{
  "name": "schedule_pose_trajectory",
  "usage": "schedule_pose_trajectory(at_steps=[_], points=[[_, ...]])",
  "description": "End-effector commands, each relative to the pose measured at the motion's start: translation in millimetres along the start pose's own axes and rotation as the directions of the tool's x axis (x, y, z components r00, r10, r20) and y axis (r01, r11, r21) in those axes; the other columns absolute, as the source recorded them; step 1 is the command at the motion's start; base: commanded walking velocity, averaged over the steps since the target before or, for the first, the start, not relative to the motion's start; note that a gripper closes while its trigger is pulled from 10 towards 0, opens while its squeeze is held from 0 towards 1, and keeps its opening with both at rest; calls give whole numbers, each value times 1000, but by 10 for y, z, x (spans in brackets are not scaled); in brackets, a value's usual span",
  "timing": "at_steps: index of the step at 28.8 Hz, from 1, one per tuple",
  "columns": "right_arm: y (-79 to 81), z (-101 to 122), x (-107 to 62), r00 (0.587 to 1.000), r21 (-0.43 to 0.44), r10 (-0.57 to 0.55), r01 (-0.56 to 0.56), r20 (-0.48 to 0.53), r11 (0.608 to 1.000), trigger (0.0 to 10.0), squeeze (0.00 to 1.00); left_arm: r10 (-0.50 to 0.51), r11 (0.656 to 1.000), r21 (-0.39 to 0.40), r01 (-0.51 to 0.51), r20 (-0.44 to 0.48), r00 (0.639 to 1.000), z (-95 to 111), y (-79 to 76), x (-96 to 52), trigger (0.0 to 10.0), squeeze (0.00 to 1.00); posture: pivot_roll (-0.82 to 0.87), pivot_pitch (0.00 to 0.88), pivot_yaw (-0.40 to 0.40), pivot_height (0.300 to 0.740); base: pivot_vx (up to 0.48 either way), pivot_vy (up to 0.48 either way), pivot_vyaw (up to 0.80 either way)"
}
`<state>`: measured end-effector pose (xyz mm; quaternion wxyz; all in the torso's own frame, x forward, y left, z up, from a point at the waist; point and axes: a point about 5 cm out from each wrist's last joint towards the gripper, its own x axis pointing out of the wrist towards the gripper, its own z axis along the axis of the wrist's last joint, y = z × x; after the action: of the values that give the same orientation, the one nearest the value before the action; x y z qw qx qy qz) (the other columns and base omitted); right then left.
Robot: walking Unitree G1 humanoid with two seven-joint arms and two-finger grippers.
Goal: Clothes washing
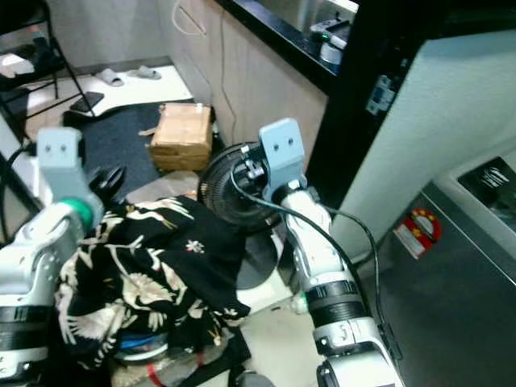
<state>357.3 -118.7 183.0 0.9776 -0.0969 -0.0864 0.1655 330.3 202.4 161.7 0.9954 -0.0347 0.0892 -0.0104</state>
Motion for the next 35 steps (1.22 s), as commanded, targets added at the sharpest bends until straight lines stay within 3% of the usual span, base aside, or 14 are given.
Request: schedule_pose_trajectory(at_steps=[1,2,4,9,10,12,13,14,24,28,29,30,31,35], points=[[19,-141,-28,999,18,-3,4,-52,1000,10000,0,3,998,60,0,-42,999,-176,76,-20,10000,0,51,58,3,740,0,0,0],[-31,-240,-50,995,26,-36,39,-90,999,10000,0,6,989,147,4,-67,998,-311,111,-33,10000,0,51,61,4,740,0,0,0],[-31,-240,-50,995,26,-36,39,-90,999,10000,0,6,989,147,4,-67,998,-311,111,-33,10000,0,51,61,4,740,0,0,0],[-126,-399,-100,984,28,-102,107,-146,994,10000,0,11,954,299,23,-113,994,-532,136,-40,10000,0,46,67,9,740,0,0,0],[-173,-475,-133,976,24,-139,145,-169,989,10000,0,15,925,377,37,-134,991,-640,131,-23,10000,0,43,75,11,740,0,0,0],[-173,-475,-133,976,24,-139,145,-169,989,10000,0,15,925,377,37,-134,991,-640,131,-23,10000,0,43,75,11,740,0,0,0],[-219,-545,-168,967,19,-174,181,-185,983,10000,0,26,893,448,45,-151,988,-729,125,16,10000,400,35,86,17,740,0,0,0],[-253,-597,-199,960,17,-199,206,-197,978,10000,0,25,870,490,58,-162,986,-785,111,48,10000,1000,29,96,20,740,0,0,0],[-354,-634,-256,949,9,-261,267,-176,964,10000,0,-28,810,578,99,-130,991,-697,-30,250,10000,1000,10,153,53,740,0,0,0],[-322,-626,-245,954,14,-254,259,-161,966,10000,0,-31,816,573,76,-89,996,-587,-41,302,10000,1000,6,172,59,740,0,0,0],[-306,-613,-240,956,17,-249,255,-152,967,10000,0,-29,825,563,60,-63,998,-523,-37,314,10000,286,8,173,59,740,0,0,0],[-306,-613,-240,956,17,-249,255,-152,967,10000,0,-29,825,563,60,-63,998,-523,-37,314,10000,286,8,173,59,740,0,0,0],[-294,-592,-231,960,23,-245,250,-137,968,10000,0,-25,841,541,29,-14,1000,-417,-20,324,10000,0,10,171,59,740,0,0,0],[-287,-531,-203,966,36,-237,242,-101,970,10000,0,-13,875,482,-30,85,996,-190,20,312,10000,0,17,163,55,740,0,0,0]])
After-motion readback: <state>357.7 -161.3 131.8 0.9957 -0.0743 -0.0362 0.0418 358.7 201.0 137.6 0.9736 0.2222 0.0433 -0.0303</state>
